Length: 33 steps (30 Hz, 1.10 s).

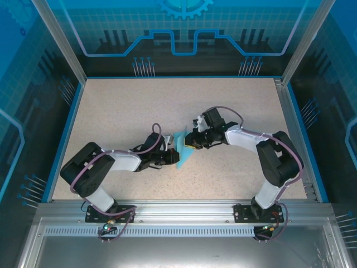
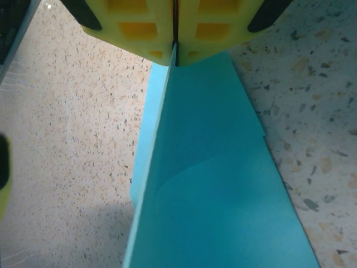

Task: Fold a paper plane with a square sheet of paper (pick it up from the middle)
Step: Fourth fold the wing at the center of the table.

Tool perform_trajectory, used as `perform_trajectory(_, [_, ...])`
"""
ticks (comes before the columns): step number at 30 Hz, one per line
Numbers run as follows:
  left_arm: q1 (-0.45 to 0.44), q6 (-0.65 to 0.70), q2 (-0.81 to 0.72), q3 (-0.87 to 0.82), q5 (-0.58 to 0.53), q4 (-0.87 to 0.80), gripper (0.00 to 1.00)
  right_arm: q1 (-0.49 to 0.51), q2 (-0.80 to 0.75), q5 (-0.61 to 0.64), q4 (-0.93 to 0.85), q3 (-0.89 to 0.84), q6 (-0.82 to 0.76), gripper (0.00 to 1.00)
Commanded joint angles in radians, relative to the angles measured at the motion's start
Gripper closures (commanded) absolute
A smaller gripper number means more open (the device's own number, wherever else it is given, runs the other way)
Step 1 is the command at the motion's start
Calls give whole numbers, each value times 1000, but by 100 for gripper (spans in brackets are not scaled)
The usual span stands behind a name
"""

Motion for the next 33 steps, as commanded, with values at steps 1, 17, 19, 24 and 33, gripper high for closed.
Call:
perform_trajectory(1, [23,-23,25,-17,79,27,91,26,44,-13,56,1,39,88])
perform_trajectory(17, [55,-40,80,-16,139,-1,91,56,135,5,109,60,102,90])
perform_trajectory(19, [65,-45,84,-18,157,8,91,55,138,20,100,64,103,91])
perform_trajectory(24, [78,-61,82,-23,182,14,92,55,158,16,125,69,119,91])
perform_trajectory(33, [87,-58,105,-9,189,-22,91,54,211,39,130,92,138,90])
